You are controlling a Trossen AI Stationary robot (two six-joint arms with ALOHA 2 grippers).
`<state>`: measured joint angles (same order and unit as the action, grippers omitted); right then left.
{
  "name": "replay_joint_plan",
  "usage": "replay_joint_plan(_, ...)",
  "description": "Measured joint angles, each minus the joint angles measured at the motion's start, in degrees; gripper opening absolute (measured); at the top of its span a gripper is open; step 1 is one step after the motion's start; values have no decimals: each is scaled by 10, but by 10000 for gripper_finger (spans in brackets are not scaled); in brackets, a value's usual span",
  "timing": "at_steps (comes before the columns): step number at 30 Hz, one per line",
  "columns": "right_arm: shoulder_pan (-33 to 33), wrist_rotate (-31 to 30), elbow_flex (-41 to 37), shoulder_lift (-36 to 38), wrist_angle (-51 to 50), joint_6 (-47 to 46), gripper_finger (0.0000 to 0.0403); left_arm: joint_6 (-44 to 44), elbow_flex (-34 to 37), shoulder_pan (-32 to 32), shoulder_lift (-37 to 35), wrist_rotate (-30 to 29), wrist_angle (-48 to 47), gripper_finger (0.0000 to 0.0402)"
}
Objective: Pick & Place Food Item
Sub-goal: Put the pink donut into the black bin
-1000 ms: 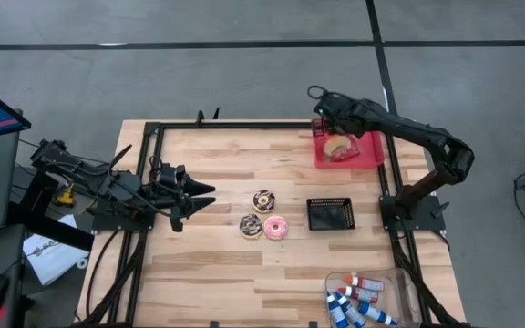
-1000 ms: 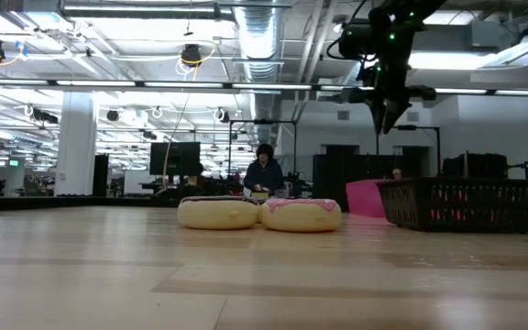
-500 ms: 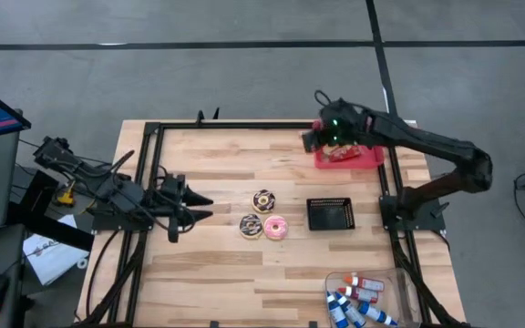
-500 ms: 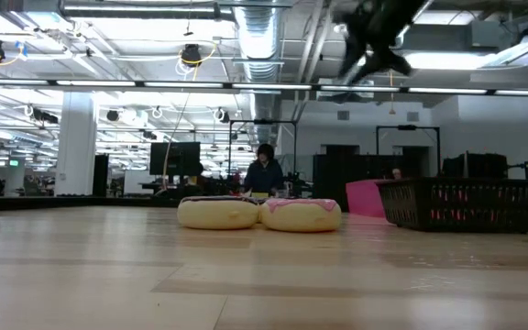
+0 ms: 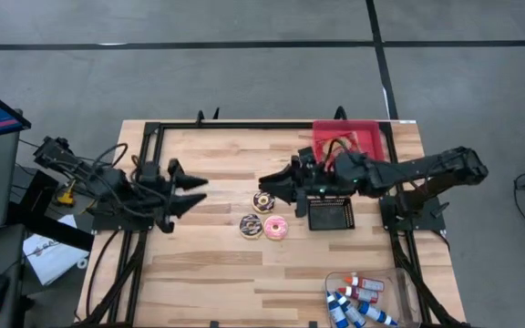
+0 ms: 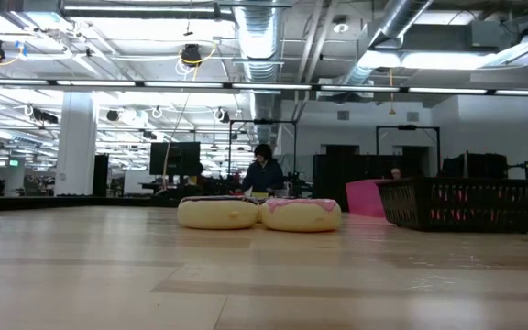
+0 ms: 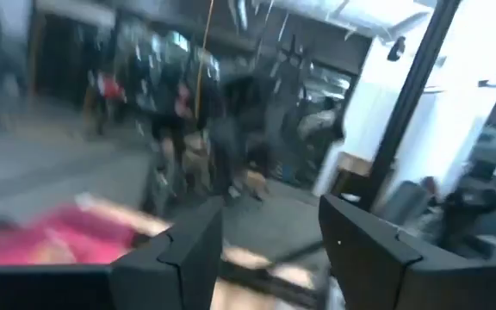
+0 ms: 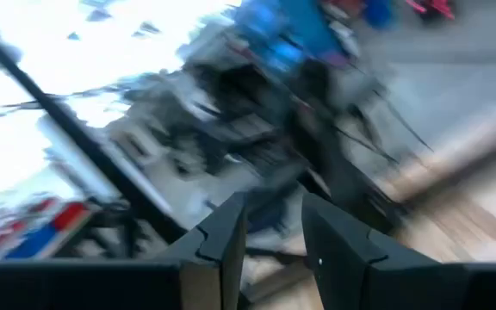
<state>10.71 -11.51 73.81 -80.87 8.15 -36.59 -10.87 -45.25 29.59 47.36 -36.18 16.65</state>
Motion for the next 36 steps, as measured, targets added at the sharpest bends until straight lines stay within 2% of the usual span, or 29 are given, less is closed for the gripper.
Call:
replay_joint_plan(2,9,-36,1,1,-106,-46,108,62,-4,-12,-1,-7,-11,199)
replay_joint_plan(4,17,-69,-2,-2,-216,-100,108,105,-20,-19,0,-37,-82,208)
replay_joint_plan(6,22,-80,-2,-9,-258,-132,108,119,-46,-20,-4,-65,-190,217)
replay_joint_plan(8,30,-82,-2,-11,-251,-138,108,98,-72,-19,-15,-67,-288,225)
replay_joint_plan(11,44,-118,-1,-10,-216,-131,109,39,-75,-25,-52,19,-367,231)
replay_joint_plan(14,61,-158,-1,-7,-212,-130,109,-3,-44,-60,-93,122,-383,225)
replay_joint_plan(18,88,-185,-1,-4,-209,-141,109,-31,50,-115,-135,186,-352,206)
replay_joint_plan(22,114,-234,-1,-8,-209,-163,109,-29,176,-176,-146,259,-149,189)
replay_joint_plan(26,130,-274,-1,-9,-211,-195,109,-28,263,-220,-185,283,-25,176)
replay_joint_plan(29,138,-290,-1,-9,-215,-211,109,-27,301,-235,-237,303,-14,168)
replay_joint_plan(36,148,-310,-1,-9,-214,-224,109,-26,361,-238,-372,323,-99,139)
